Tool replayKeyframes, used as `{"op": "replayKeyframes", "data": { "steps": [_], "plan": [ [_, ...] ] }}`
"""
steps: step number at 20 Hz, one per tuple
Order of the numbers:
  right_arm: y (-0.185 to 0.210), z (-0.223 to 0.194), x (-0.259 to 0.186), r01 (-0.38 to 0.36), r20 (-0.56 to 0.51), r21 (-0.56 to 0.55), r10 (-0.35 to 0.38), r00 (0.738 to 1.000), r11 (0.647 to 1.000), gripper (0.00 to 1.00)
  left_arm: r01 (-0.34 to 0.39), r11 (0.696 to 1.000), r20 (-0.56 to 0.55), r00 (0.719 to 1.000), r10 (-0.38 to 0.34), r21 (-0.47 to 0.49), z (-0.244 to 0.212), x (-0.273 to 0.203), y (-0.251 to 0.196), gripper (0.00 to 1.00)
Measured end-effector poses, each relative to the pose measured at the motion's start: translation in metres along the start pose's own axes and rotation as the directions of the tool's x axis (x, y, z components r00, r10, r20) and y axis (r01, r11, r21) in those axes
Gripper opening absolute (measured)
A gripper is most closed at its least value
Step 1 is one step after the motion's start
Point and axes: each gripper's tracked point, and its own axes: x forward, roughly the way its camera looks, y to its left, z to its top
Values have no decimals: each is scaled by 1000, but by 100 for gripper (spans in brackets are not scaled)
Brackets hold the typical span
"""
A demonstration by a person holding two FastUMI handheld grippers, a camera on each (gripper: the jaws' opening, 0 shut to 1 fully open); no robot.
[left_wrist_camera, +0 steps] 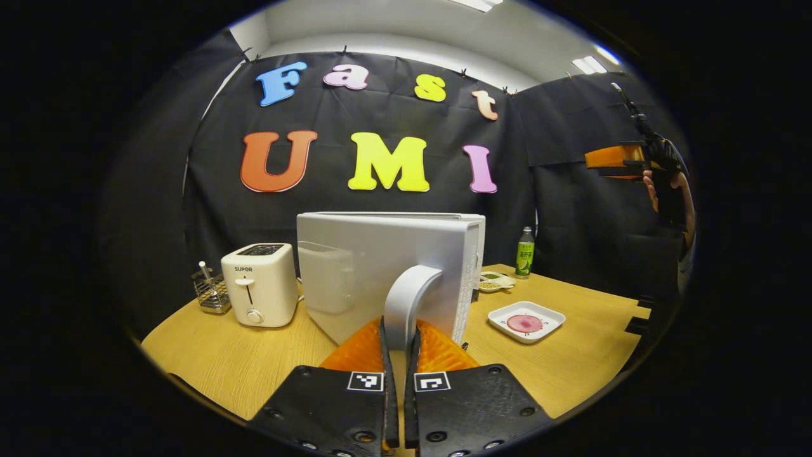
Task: Open the microwave oven with the left hand, put the food in, and close the microwave oven.
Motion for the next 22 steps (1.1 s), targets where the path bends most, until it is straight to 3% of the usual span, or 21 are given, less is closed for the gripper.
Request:
{"op": "replayKeyframes", "data": {
  "steps": [6, 7, 8, 9, 10, 13, 14, 17, 19, 21, 22],
  "plan": [
    [35, 5, 1, -50, 1, -16, 50, 999, 999, 100, 168, 985, -1, 986, -168, 37, -2, -11, 11, 4],
    [38, 5, 2, -51, 3, -21, 51, 999, 998, 92, 208, 977, -5, 978, -208, 39, -3, -13, 11, 4],
    [40, 5, 3, -52, 3, -26, 52, 999, 998, 100, 249, 967, -4, 968, -250, 45, -3, -14, 11, 4],
    [43, 5, 4, -53, 3, -30, 53, 999, 998, 100, 292, 956, -7, 956, -292, 40, -3, -17, 11, 3],
    [47, 4, 5, -55, 0, -33, 55, 998, 998, 100, 281, 959, -5, 960, -281, 36, -4, -17, 24, 3],
    [52, 2, 9, -54, -11, -35, 54, 998, 998, 100, 390, 914, -53, 916, -398, -109, -15, -17, 24, 66],
    [54, 2, 10, -55, -13, -38, 54, 998, 998, 100, 397, 911, -50, 913, -404, -109, -13, -21, 25, 63],
    [57, -2, 12, -53, -21, -53, 52, 998, 997, 100, 312, 950, -43, 949, -313, -26, -10, -27, 45, 64],
    [58, -4, 15, -56, -31, -46, 54, 998, 997, 100, 258, 966, -59, 965, -256, 15, -13, -36, 56, 84],
    [59, -7, 16, -61, -39, -36, 60, 997, 997, 100, 209, 977, -51, 977, -207, 32, -8, -56, 67, 87],
    [60, -7, 16, -64, -43, -33, 62, 997, 997, 92, 159, 986, -18, 987, -159, 46, 1, -67, 78, 88]
  ]
}}
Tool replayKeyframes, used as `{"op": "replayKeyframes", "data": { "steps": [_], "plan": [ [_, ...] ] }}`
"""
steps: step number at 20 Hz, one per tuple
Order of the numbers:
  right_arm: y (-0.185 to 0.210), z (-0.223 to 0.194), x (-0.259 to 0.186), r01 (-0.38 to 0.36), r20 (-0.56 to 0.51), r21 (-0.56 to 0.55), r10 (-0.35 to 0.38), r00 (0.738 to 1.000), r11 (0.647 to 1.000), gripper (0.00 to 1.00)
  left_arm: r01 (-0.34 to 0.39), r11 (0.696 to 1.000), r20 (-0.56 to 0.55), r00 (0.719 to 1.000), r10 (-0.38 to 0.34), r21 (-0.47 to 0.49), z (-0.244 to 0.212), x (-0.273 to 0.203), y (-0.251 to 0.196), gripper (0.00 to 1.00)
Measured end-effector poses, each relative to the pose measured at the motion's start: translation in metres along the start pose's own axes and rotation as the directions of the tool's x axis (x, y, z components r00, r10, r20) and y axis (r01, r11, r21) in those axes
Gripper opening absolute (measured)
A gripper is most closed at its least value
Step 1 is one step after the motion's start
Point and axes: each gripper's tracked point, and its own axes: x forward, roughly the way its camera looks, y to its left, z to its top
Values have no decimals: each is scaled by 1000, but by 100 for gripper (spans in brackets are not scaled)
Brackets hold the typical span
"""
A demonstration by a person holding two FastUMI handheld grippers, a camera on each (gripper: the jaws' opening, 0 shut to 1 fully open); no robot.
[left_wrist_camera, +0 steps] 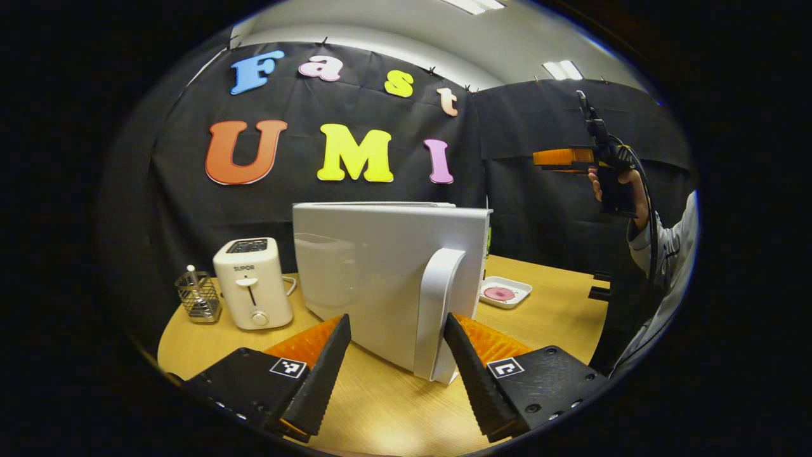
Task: Open the microwave oven with the left hand, put the food in, and close the microwave oven.
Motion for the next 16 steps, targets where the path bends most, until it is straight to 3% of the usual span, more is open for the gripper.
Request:
{"op": "replayKeyframes", "data": {
  "steps": [1, 2, 3, 4, 5, 6, 7, 8, 9, 11, 12, 13, 14, 15, 16],
  "plan": [
    [1, -2, 0, -4, -5, 0, 4, 1000, 1000, 100, -69, 998, 18, 997, 69, -2, 6, -11, 8, 88],
    [1, -3, 0, -10, -10, -1, 10, 1000, 1000, 92, -119, 993, 34, 992, 120, -19, 12, -24, 13, 88],
    [0, -6, 0, -12, -17, 0, 12, 1000, 1000, 100, -177, 984, 41, 983, 178, -36, 16, -36, 17, 90],
    [-3, -8, -1, -12, -23, 1, 12, 1000, 1000, 100, -237, 970, 54, 969, 240, -55, 25, -47, 21, 93],
    [-6, -11, -1, -13, -34, 1, 13, 999, 1000, 100, -301, 951, 48, 951, 305, -75, 28, -58, 24, 94],
    [-8, -12, 0, -14, -45, -1, 14, 999, 1000, 92, -371, 924, 37, 926, 376, -87, 33, -70, 27, 94],
    [-13, -16, 0, -13, -59, -8, 13, 998, 1000, 92, -425, 900, 39, 902, 430, -95, 39, -81, 28, 82],
    [-17, -18, 1, -12, -72, -16, 11, 997, 1000, 100, -475, 874, 33, 877, 480, -100, 46, -89, 26, 83],
    [-23, -21, 3, -11, -89, -27, 8, 996, 1000, 100, -502, 858, 32, 861, 508, -105, 52, -95, 20, 95],
    [-38, -29, 10, -12, -136, -49, 5, 991, 999, 100, -531, 841, 50, 842, 538, -109, 72, -98, 5, 95],
    [-45, -37, 15, -20, -175, -63, 8, 985, 998, 92, -540, 834, 55, 835, 548, -112, 82, -98, -2, 95],
    [-53, -47, 21, -26, -221, -75, 9, 975, 997, 92, -557, 823, 63, 823, 565, -110, 91, -98, -5, 95],
    [-62, -60, 27, -39, -280, -86, 13, 960, 996, 99, -572, 813, 54, 814, 579, -110, 97, -95, -8, 95],
    [-68, -76, 33, -60, -349, -91, 24, 937, 994, 92, -586, 802, 33, 805, 592, -116, 99, -94, -14, 95],
    [-75, -93, 41, -76, -415, -83, 35, 909, 994, 92, -591, 797, 32, 801, 598, -123, 105, -89, -19, 95]
  ]
}}
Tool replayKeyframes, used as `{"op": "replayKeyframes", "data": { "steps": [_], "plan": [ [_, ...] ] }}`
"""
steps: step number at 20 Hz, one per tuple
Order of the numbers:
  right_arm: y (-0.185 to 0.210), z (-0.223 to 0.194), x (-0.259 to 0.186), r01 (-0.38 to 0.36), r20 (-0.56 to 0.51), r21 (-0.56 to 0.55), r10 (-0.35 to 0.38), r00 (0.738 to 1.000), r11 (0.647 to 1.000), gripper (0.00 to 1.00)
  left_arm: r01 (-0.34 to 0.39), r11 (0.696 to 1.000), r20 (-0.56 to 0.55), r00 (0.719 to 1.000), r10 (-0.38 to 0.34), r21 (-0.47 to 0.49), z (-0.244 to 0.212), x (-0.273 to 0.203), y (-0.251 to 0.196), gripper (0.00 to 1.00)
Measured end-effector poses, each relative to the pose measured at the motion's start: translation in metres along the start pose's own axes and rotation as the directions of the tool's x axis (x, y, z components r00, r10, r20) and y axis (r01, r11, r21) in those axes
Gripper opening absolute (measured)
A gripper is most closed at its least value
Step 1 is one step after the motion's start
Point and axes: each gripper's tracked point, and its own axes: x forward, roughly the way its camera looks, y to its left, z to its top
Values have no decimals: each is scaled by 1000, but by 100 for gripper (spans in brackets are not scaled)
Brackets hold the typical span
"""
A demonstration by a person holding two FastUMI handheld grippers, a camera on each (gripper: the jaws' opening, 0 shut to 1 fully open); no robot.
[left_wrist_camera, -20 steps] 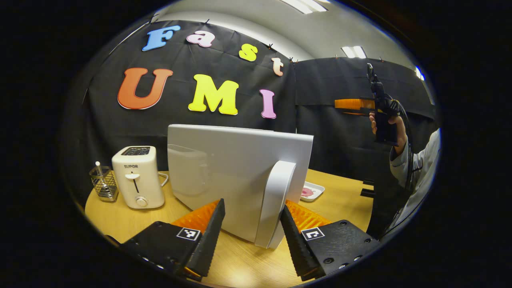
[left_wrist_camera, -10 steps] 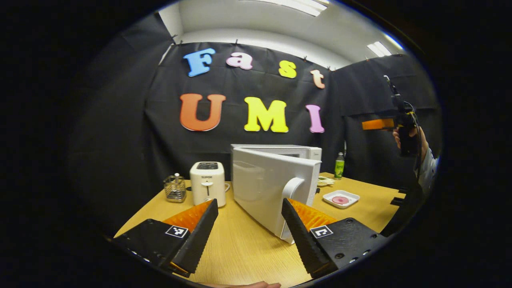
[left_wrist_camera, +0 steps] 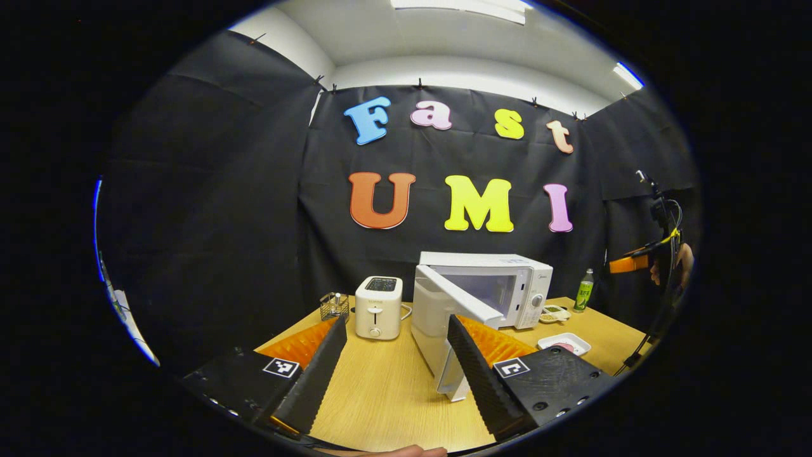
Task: Open the microwave oven with the left hand, put the food in, and close the microwave oven.
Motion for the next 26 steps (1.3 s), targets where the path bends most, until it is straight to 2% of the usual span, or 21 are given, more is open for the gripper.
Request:
{"op": "replayKeyframes", "data": {
  "steps": [1, 2, 3, 4, 6, 8, 9, 11, 14, 15, 16, 17, 19, 20, 22, 23, 26],
  "plan": [
    [-5, -15, 14, -26, -75, 6, 26, 997, 1000, 99, 6, 1000, 19, 1000, -6, -3, 12, -4, -9, 95],
    [-9, -30, 28, -51, -150, 19, 53, 987, 999, 99, 9, 1000, 40, 999, -9, -4, 21, -4, -17, 95],
    [-15, -47, 42, -66, -227, 35, 72, 971, 997, 92, 7, 1000, 52, 999, -7, -5, 25, 0, -23, 95],
    [-21, -65, 54, -76, -305, 43, 86, 948, 996, 100, -2, 1000, 60, 998, 2, 1, 28, 2, -27, 95],
    [-38, -100, 81, -76, -432, 89, 107, 896, 993, 100, -35, 999, 67, 997, 32, 30, 30, 9, -33, 95],
    [-40, -128, 105, -96, -530, 165, 171, 831, 982, 98, -56, 997, 63, 997, 53, 55, 30, 15, -41, 95],
    [-38, -139, 116, -103, -562, 206, 204, 801, 973, 87, -50, 997, 67, 997, 46, 58, 33, 16, -47, 95],
    [-28, -162, 132, -128, -611, 280, 280, 740, 951, 82, -38, 997, 75, 997, 33, 66, 35, 19, -57, 95],
    [-17, -185, 148, -136, -664, 361, 357, 658, 923, 72, -46, 996, 72, 997, 40, 82, 36, 23, -59, 95],
    [-14, -191, 153, -139, -673, 386, 381, 634, 912, 81, -45, 995, 69, 997, 39, 87, 35, 25, -62, 95],
    [-13, -191, 154, -143, -682, 404, 402, 611, 903, 75, -45, 995, 66, 997, 39, 90, 35, 26, -63, 95],
    [-6, -188, 160, -174, -660, 441, 449, 602, 881, 58, -42, 995, 63, 997, 36, 93, 34, 28, -64, 95],
    [1, -200, 160, -133, -678, 542, 525, 515, 830, 0, -33, 995, 57, 998, 28, 96, 32, 29, -68, 95],
    [6, -198, 163, -156, -656, 577, 569, 496, 802, 4, -30, 995, 56, 998, 24, 99, 32, 31, -70, 95],
    [3, -197, 160, -174, -642, 605, 605, 470, 777, 0, -23, 995, 64, 998, 16, 100, 36, 28, -72, 95],
    [4, -196, 162, -178, -634, 613, 614, 470, 770, 4, -17, 995, 71, 997, 10, 99, 37, 27, -73, 95],
    [3, -197, 161, -196, -605, 642, 647, 464, 741, 4, -9, 996, 82, 997, 2, 87, 41, 26, -76, 95]
  ]
}}
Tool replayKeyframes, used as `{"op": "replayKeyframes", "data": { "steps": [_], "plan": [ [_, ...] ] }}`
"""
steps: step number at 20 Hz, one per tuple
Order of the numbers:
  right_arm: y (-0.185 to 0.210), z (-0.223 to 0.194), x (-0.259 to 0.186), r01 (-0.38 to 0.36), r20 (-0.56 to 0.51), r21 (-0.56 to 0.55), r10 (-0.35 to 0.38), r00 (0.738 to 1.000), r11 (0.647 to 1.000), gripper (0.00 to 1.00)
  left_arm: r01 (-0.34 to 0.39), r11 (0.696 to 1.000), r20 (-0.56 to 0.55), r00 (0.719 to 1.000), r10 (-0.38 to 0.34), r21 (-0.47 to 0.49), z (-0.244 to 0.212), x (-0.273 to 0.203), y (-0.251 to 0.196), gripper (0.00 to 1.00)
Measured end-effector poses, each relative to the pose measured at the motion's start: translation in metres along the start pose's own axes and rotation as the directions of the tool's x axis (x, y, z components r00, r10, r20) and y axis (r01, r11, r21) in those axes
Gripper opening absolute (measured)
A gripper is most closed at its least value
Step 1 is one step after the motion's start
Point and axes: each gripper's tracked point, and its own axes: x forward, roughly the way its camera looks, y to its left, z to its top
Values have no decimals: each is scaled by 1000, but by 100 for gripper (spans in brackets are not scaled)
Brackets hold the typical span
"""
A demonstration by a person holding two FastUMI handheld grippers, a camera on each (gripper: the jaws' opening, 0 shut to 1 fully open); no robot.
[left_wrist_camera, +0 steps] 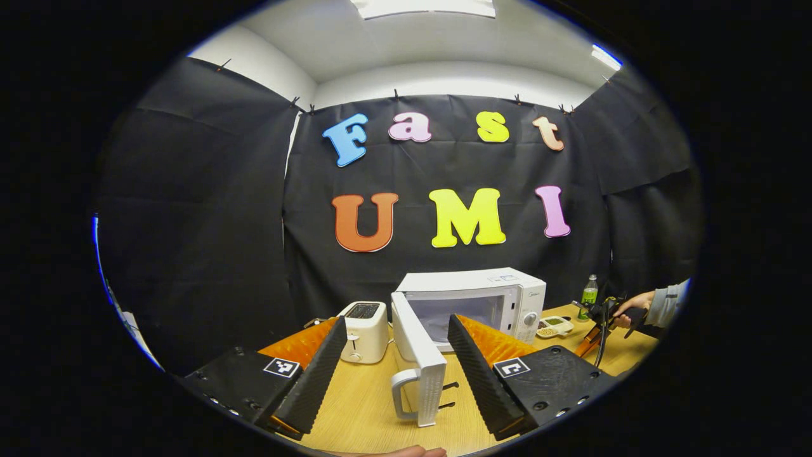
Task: Open the microwave oven with the left hand, put the food in, and close the microwave oven.
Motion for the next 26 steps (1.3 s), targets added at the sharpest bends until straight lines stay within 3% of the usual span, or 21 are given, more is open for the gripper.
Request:
{"op": "replayKeyframes", "data": {
  "steps": [4, 6, 7, 10, 13, 16, 17, 24, 25, 26],
  "plan": [
    [1, -1, -1, -66, 47, 76, 63, 997, 995, 4, 23, 1000, 2, 1000, -22, -16, 2, -6, -4, 95],
    [0, -4, -2, -73, 79, 136, 63, 995, 988, 0, 32, 999, 9, 999, -32, -20, 7, -12, -4, 95],
    [0, -7, -4, -73, 83, 145, 62, 995, 987, 4, 35, 999, 4, 999, -35, -20, 8, -13, -4, 95],
    [-3, -18, -10, -54, 97, 168, 38, 995, 984, 3, 10, 1000, -10, 1000, -10, -21, 9, -14, 11, 95],
    [10, -17, -20, -71, 146, 181, 45, 988, 981, 4, 39, 998, 9, 999, -38, -49, 11, -17, 12, 95],
    [35, -20, -27, -104, 175, 181, 72, 982, 978, 0, 54, 998, 12, 998, -54, -44, 1, -10, 22, 95],
    [45, -19, -28, -114, 186, 183, 79, 979, 976, 4, 57, 997, 8, 998, -57, -49, -2, -7, 25, 95],
    [118, -7, 0, -129, 218, 249, 74, 973, 960, 4, 85, 995, -17, 996, -86, -48, -21, -5, 40, 95],
    [132, -4, 6, -138, 232, 265, 76, 970, 954, 0, 82, 995, -15, 996, -83, -48, -21, -6, 44, 84],
    [144, -1, 12, -149, 255, 292, 74, 964, 945, 4, 81, 995, -11, 997, -82, -53, -19, -7, 48, 84]
  ]
}}
